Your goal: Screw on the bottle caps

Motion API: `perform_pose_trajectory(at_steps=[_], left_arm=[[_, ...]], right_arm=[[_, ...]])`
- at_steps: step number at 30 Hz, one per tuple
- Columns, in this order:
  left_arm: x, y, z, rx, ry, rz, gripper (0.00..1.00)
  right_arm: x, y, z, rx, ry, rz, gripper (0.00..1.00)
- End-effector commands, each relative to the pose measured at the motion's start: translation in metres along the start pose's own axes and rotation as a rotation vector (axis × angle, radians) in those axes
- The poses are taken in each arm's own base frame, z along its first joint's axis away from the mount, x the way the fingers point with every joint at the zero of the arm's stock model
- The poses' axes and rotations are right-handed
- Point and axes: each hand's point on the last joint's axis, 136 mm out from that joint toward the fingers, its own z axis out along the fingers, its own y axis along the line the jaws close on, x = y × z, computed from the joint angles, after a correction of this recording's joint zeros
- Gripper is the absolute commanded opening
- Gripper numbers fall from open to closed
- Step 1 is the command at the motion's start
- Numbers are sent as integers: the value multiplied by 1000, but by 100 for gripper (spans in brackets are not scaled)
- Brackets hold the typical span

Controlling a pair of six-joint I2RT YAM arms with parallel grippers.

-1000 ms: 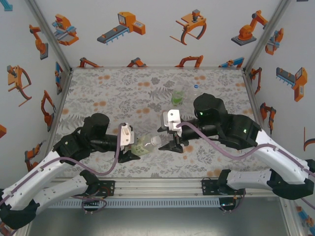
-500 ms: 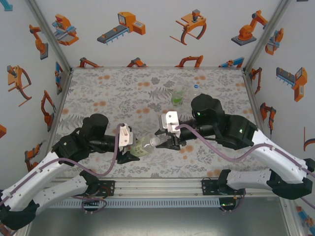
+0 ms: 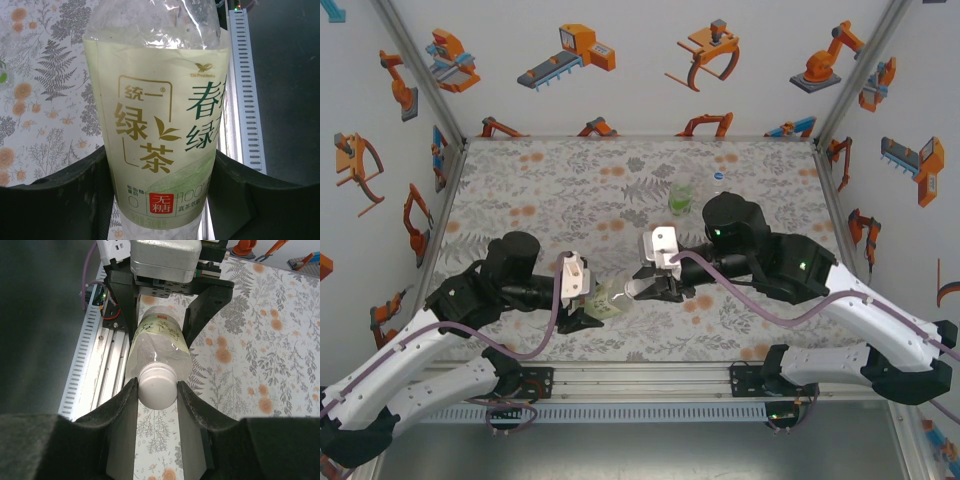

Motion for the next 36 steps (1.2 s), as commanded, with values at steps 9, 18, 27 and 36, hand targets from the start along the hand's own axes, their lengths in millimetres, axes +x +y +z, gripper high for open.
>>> perform_pose_trajectory(at_steps=[9,18,27,36], left_arm=[[-12,5,-5,-32,-24,28,0],[-11,12,2,-41,-14,29,0],[-6,18,9,-46,8,32,0],[-8,15,7,-37,-2,29,0]], right_arm=[[18,-41,1,254,-29,536,0],[63,-62,1,456,-106,1241,0],[98,-63,6,554,-158,1728,1],[73,-74,-10,573,-213,1546,32]])
